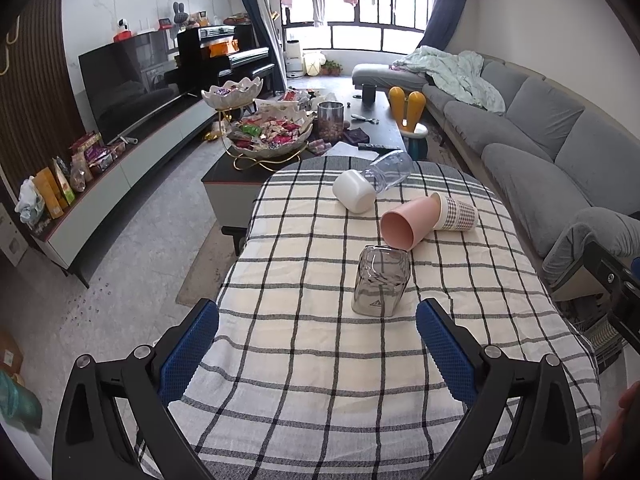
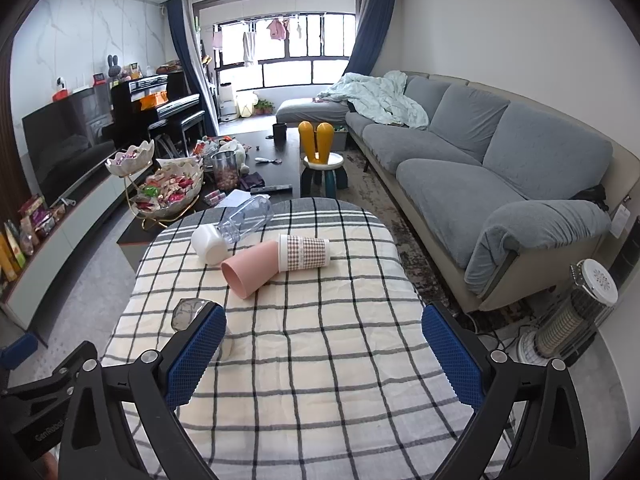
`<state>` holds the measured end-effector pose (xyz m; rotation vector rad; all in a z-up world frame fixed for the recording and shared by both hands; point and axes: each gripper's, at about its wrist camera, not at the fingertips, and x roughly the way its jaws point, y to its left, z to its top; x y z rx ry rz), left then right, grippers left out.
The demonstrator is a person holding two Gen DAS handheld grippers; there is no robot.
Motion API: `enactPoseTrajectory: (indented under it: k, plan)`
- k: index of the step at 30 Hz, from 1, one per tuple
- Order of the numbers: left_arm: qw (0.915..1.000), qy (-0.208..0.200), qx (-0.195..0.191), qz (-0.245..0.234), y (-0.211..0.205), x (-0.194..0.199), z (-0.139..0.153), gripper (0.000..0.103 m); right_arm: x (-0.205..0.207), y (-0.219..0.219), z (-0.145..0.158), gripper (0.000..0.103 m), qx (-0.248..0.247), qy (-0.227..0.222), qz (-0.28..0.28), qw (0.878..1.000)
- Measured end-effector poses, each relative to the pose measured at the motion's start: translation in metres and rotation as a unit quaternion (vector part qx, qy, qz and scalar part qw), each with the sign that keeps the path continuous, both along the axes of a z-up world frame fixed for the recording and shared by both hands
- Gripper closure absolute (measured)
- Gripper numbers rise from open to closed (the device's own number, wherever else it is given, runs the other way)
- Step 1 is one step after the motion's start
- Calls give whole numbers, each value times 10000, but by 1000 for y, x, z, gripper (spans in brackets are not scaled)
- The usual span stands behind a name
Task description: Flip cup upside down
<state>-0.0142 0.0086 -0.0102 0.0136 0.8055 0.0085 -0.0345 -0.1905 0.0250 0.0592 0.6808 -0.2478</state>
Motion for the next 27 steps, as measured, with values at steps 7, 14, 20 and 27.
enactPoseTrajectory:
  k: [7,14,20,27]
  plan:
    - [10000,59,-75,-12,1,1,-1,2,-1,-1,-1,4,15,1,-1,10000]
    - [10000,15,-97,1,1,1,1,2,-1,-2,-1,4,14,-5,1,10000]
    - [9999,53,-99,10,0,2,0,2,-1,-1,-1,4,23,-2,-4,10000]
    - [10000,6,-18,-1,-1,2,0,0,-2,-2,-1,4,25,-5,-9,10000]
